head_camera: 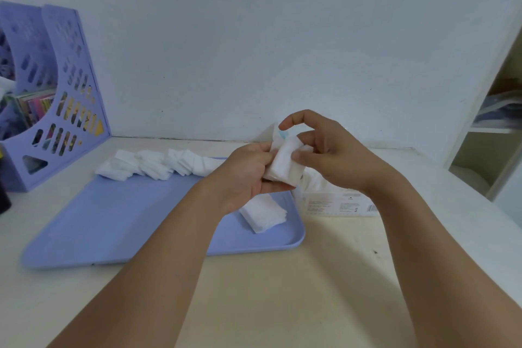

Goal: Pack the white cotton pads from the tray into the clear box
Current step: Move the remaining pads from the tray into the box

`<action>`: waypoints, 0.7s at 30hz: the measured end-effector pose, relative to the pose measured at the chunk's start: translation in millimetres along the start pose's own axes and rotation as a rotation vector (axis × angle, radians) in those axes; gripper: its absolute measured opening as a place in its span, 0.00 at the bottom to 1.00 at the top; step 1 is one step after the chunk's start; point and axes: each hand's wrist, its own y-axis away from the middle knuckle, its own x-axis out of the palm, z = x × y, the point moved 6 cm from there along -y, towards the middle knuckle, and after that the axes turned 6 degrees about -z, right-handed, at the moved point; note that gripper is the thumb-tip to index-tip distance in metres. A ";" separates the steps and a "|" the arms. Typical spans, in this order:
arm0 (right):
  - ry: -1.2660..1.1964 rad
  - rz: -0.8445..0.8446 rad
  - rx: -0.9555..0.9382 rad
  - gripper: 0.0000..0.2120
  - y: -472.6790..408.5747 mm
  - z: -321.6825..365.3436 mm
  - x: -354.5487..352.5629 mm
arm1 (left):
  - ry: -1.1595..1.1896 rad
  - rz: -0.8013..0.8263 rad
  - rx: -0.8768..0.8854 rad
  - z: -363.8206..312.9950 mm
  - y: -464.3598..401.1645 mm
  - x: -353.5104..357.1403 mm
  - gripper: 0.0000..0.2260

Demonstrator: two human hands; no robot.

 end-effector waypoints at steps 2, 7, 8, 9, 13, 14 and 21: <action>0.054 -0.016 0.007 0.20 -0.8 -2.3 -1.5 | 0.010 0.015 -0.004 0.7 1.0 0.1 0.13; 0.028 -0.070 -0.002 0.21 -2.0 -4.7 -5.2 | 0.023 0.037 -0.009 0.6 2.6 1.8 0.13; 0.016 -0.084 0.003 0.21 -2.2 -5.8 -5.0 | 0.034 0.043 -0.012 0.5 3.3 2.6 0.13; 0.002 -0.096 0.009 0.21 -2.6 -6.9 -4.6 | 0.045 0.046 -0.015 0.6 3.7 2.9 0.13; -0.012 -0.119 0.033 0.22 -5.3 -12.8 -5.4 | 0.076 0.045 -0.030 2.4 2.9 3.5 0.13; 0.009 -0.126 0.030 0.22 -5.8 -14.0 -5.0 | 0.083 0.040 -0.031 3.1 2.3 3.3 0.13; 0.275 -0.116 0.001 0.21 -7.8 -16.9 11.0 | 0.202 0.072 -0.032 0.7 3.7 10.6 0.15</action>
